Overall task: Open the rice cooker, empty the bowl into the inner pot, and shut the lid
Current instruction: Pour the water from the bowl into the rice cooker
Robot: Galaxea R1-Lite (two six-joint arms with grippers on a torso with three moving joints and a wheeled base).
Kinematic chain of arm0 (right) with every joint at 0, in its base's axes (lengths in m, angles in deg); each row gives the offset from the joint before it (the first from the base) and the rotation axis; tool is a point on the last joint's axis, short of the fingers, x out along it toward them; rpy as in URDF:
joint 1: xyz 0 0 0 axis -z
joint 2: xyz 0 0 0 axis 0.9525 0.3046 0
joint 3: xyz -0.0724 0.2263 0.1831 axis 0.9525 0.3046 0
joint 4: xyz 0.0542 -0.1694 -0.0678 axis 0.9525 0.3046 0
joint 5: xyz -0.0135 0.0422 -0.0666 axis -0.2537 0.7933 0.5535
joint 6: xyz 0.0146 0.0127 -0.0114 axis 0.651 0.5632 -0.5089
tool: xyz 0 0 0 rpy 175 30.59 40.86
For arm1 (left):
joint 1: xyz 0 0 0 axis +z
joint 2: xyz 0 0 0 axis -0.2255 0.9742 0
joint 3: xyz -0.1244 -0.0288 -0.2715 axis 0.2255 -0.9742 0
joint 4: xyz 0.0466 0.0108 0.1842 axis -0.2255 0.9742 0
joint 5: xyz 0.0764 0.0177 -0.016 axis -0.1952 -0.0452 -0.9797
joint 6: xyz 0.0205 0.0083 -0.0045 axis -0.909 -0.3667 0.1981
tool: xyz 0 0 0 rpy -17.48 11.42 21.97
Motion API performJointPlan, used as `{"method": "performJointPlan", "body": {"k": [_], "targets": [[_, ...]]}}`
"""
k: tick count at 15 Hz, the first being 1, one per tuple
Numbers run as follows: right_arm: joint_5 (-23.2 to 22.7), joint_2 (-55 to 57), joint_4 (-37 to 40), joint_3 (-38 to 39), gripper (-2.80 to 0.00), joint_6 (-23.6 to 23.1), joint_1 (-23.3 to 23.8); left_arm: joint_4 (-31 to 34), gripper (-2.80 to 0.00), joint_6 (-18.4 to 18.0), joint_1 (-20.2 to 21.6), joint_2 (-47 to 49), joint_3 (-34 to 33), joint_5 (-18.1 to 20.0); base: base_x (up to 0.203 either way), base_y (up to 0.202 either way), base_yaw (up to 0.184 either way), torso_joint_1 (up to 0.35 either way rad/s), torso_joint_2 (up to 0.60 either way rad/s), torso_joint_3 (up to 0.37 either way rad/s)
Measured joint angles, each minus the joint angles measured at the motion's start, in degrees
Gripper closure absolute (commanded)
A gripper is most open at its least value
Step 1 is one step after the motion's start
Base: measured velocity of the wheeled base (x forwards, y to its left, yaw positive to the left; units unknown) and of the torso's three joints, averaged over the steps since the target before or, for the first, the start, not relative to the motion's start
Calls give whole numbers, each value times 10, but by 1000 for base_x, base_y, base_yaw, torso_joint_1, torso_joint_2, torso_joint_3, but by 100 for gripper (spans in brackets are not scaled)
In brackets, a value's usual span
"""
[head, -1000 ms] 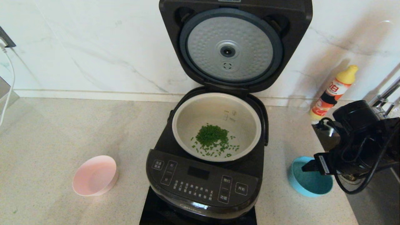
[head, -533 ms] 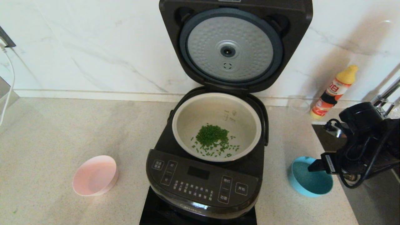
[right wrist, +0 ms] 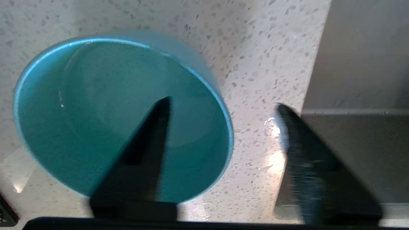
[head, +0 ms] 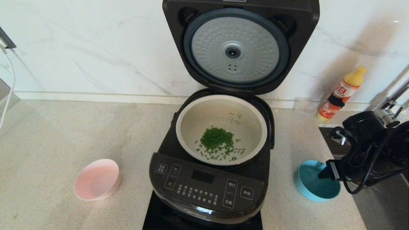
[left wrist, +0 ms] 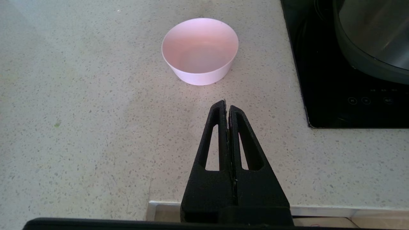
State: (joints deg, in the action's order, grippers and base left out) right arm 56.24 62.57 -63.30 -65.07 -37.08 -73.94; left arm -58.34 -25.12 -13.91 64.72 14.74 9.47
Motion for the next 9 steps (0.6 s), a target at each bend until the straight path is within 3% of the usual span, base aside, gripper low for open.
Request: {"method": "performJointPlan", "body": {"k": [9], "targets": [[2, 0, 2, 0, 0, 39, -48, 0, 0, 0, 0, 0, 0, 0, 0, 0, 0, 0, 0, 0]]}}
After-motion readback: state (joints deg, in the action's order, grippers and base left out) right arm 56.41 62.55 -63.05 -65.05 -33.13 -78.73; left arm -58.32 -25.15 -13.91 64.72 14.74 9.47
